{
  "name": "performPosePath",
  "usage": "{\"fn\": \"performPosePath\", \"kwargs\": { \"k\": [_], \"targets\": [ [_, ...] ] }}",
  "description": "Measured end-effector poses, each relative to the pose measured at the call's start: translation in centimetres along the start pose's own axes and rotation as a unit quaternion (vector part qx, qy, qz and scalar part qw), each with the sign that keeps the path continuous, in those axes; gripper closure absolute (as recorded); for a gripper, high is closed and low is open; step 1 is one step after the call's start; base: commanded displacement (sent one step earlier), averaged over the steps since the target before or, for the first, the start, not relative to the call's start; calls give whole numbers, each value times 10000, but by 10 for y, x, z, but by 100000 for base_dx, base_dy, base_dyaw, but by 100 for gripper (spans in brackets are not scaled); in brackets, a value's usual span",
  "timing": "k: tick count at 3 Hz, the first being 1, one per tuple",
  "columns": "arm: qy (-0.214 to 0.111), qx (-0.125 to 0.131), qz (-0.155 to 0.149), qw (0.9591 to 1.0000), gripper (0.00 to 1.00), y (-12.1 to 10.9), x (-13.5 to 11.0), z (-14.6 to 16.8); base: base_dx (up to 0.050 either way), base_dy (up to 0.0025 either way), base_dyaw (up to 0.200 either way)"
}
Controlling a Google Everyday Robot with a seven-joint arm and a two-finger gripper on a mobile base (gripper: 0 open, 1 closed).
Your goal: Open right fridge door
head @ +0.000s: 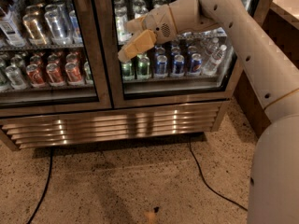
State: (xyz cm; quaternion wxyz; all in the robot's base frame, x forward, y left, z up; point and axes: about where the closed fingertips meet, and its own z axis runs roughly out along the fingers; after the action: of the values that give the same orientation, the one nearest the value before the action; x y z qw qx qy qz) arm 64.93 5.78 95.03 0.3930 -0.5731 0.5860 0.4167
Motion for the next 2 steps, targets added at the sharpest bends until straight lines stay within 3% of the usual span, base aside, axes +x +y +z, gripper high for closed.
{"fn": "performPosePath", "kwargs": {
  "k": [1,2],
  "targets": [
    [-121,49,-134,9998,0,-17,-18,6,0,0,0],
    [-121,46,-131,9998,0,-17,-17,7,0,0,0]
  ]
}}
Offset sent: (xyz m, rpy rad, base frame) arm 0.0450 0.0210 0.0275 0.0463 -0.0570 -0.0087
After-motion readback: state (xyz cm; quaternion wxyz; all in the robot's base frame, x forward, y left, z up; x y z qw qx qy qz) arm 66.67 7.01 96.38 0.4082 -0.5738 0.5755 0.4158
